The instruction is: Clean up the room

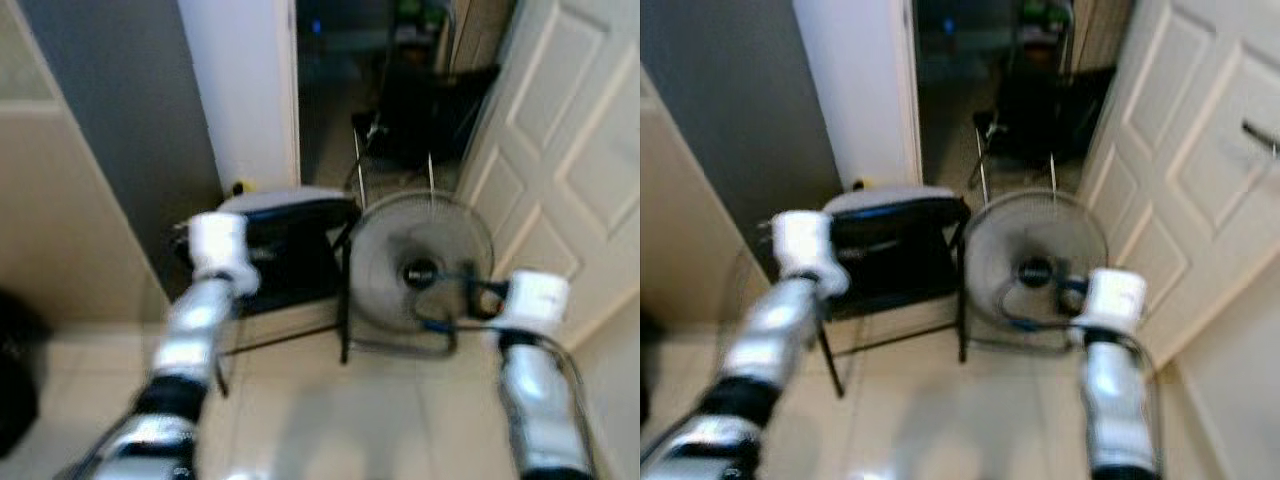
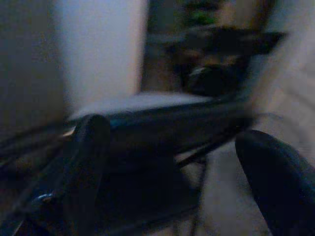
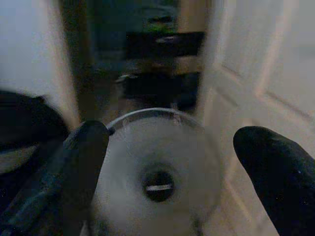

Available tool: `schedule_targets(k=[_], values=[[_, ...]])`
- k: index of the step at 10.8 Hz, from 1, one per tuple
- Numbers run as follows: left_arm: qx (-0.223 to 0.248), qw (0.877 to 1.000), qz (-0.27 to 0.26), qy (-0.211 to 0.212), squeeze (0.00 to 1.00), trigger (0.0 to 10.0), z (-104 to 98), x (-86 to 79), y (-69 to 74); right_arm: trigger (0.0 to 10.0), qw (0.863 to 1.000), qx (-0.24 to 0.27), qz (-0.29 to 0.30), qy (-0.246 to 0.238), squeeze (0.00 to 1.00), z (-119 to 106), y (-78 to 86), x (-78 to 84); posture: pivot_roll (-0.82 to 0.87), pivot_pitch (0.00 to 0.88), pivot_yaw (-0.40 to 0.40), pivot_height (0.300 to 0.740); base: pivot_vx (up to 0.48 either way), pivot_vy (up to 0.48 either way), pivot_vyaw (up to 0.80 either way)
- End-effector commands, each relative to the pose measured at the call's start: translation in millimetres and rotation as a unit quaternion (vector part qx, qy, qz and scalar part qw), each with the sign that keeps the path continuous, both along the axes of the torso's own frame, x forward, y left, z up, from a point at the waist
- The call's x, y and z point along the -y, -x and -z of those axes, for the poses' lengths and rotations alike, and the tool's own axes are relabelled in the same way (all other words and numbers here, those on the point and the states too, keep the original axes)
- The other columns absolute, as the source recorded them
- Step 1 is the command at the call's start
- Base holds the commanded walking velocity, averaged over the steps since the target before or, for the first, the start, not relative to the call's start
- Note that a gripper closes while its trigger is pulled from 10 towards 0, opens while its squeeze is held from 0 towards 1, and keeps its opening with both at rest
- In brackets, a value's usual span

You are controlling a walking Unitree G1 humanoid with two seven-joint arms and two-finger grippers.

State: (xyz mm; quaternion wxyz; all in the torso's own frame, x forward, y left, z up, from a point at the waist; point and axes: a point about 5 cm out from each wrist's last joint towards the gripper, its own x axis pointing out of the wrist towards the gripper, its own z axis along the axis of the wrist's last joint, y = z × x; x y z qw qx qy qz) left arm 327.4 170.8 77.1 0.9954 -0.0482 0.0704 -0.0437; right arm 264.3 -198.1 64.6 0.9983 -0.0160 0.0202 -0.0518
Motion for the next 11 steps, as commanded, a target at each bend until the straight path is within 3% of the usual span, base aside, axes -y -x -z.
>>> schedule_targets(k=[1, 3, 6, 9, 11], values=[[-0.013, 1.000, -0.005, -0.004, 0.00, 10.0, 6.5, 0.4, 2.9, 10.0, 1.000, -0.014, -0.007, -0.005, 0.00, 4.2, -0.1, -1.9, -0.06, 0.000, -0.013, 0.740, 0.000, 0.000, 0.00], [0.014, 1.000, 0.015, -0.011, 0.00, 10.0, -0.5, 15.0, 0.9, 10.0, 1.000, -0.004, -0.026, -0.002, 0.00, -7.3, -13.7, -3.5, -0.05, 0.000, -0.056, 0.740, 0.000, 0.000, 0.00], [0.017, 0.999, 0.040, -0.026, 0.00, 10.0, -0.8, 28.2, -0.6, 10.0, 1.000, -0.008, -0.029, 0.001, 0.00, -8.7, -18.4, 1.5, -0.04, 0.000, -0.068, 0.740, 0.000, 0.000, 0.00], [0.019, 0.999, 0.040, -0.020, 0.00, 10.0, -3.9, 28.0, -2.8, 10.0, 0.999, -0.021, -0.021, -0.016, 0.00, -0.1, -17.9, -8.5, -0.04, 0.000, -0.048, 0.740, 0.000, 0.000, 0.00], [0.023, 0.999, 0.039, -0.019, 0.00, 10.0, -7.5, 30.1, -6.2, 10.0, 1.000, -0.019, -0.004, -0.021, 0.00, -0.5, -19.3, -3.4, -0.05, 0.000, -0.036, 0.740, 0.000, 0.000, 0.00]])
